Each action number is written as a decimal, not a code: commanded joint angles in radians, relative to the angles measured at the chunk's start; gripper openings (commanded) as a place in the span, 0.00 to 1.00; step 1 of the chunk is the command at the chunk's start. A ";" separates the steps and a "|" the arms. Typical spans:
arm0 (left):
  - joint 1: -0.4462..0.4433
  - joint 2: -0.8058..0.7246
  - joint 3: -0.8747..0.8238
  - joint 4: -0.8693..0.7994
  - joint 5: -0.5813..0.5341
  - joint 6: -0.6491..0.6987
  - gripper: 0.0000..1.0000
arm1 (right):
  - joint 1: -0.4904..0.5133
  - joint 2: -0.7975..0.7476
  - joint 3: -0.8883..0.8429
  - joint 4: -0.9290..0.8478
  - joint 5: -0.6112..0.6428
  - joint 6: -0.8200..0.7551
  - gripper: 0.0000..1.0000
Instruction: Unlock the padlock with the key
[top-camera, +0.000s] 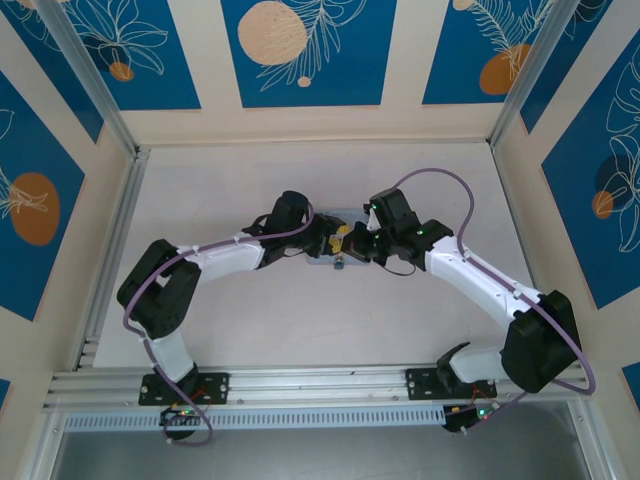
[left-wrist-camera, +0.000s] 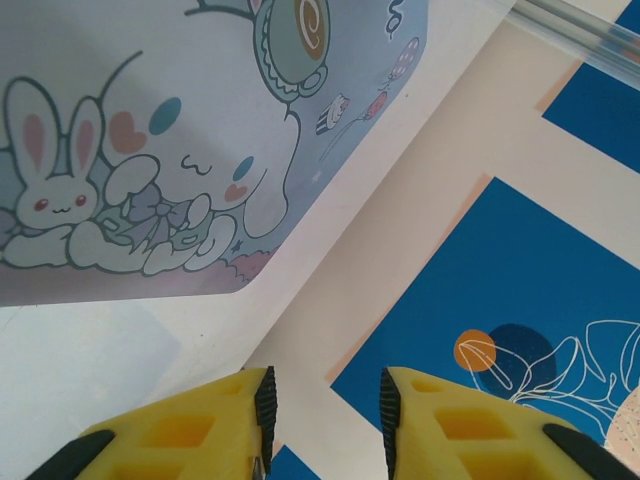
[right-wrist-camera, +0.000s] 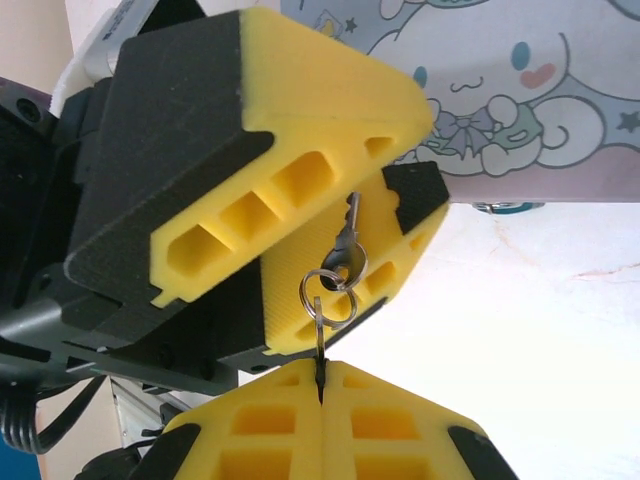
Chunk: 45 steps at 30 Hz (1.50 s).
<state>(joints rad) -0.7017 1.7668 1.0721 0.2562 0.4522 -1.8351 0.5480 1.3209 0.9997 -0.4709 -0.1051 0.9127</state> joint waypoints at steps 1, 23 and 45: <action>-0.008 0.015 -0.006 0.034 -0.002 -0.001 0.31 | -0.011 -0.034 -0.016 -0.010 -0.011 0.012 0.00; -0.007 0.003 0.020 -0.041 -0.023 0.057 0.00 | -0.029 -0.073 -0.035 -0.015 -0.024 0.015 0.00; -0.012 -0.151 0.072 0.020 -0.263 0.772 0.00 | -0.209 -0.189 -0.279 0.505 -0.199 0.270 0.45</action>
<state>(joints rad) -0.7021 1.6485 1.1355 0.1944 0.2337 -1.2129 0.3450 1.1133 0.7422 -0.1688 -0.2287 1.0901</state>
